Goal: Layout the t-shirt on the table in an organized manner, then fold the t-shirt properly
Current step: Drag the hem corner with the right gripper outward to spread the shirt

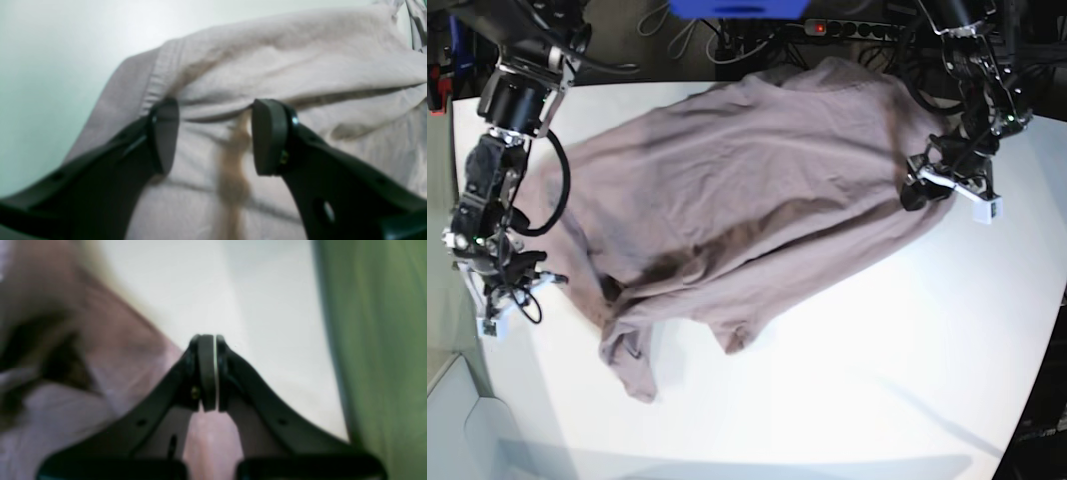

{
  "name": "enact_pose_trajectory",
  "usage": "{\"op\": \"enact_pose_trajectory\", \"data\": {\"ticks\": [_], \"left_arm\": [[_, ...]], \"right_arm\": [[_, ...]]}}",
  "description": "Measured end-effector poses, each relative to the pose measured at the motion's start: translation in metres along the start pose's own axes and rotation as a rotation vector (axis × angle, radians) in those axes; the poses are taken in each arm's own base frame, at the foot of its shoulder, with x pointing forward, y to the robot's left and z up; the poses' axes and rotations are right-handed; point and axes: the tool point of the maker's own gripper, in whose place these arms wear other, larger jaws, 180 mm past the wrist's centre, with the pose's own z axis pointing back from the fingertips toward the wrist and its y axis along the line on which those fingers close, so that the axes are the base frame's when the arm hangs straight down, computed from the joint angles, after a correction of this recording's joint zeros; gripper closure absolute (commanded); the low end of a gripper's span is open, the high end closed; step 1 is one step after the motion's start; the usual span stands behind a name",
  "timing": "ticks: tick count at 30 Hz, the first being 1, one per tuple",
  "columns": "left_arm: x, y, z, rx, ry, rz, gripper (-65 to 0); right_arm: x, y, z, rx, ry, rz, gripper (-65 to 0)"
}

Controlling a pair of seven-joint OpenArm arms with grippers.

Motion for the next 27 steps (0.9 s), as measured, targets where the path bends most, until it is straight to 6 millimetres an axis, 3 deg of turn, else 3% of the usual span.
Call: {"op": "enact_pose_trajectory", "data": {"ticks": [7, 12, 19, 27], "left_arm": [[0.000, 0.000, 0.000, 0.003, 0.000, -0.003, -35.6], [0.000, 0.000, 0.000, 0.002, 0.000, -0.002, -35.6], [0.000, 0.000, 0.000, 0.003, 0.000, -0.002, -35.6], [0.001, -0.001, -0.001, 0.001, 0.003, -0.005, -35.6]], "right_arm": [[-0.045, 0.044, -0.012, 0.089, 0.119, 0.038, 0.0], [-0.068, 0.043, -0.022, 0.097, 0.155, 0.022, 0.0], [-0.078, 0.002, -0.024, 0.042, 0.163, 0.016, 0.0], [-0.110, -0.072, -0.001, -0.088, 0.214, -0.090, 0.0]]}}
